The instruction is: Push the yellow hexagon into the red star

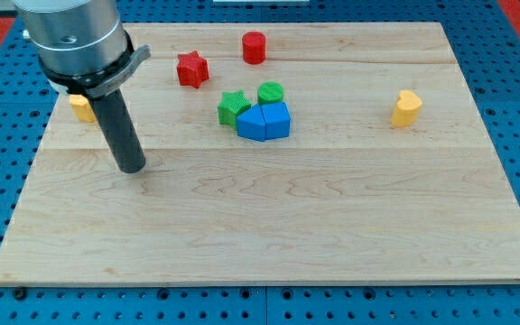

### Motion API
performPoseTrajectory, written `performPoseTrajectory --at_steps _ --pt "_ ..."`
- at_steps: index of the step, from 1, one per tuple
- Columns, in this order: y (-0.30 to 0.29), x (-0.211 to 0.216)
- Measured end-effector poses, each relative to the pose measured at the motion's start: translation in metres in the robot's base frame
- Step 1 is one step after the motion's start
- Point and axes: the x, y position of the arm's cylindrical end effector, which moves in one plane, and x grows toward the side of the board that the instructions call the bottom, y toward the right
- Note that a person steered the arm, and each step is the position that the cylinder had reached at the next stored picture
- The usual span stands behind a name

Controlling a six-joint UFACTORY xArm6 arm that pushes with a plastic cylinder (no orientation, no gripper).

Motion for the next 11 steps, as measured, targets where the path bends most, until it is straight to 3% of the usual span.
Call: performPoseTrajectory --at_steps 1,2,5,6,7,8,9,10,11 --pt "-0.058 0.0" --pt "-0.122 -0.032" --pt "-0.137 -0.097" --pt "-0.088 -0.102" --pt "-0.014 -0.068" --pt "-0.011 -0.036" --pt "0.0 -0.042" --pt "0.0 -0.104" --pt "0.047 -0.114"
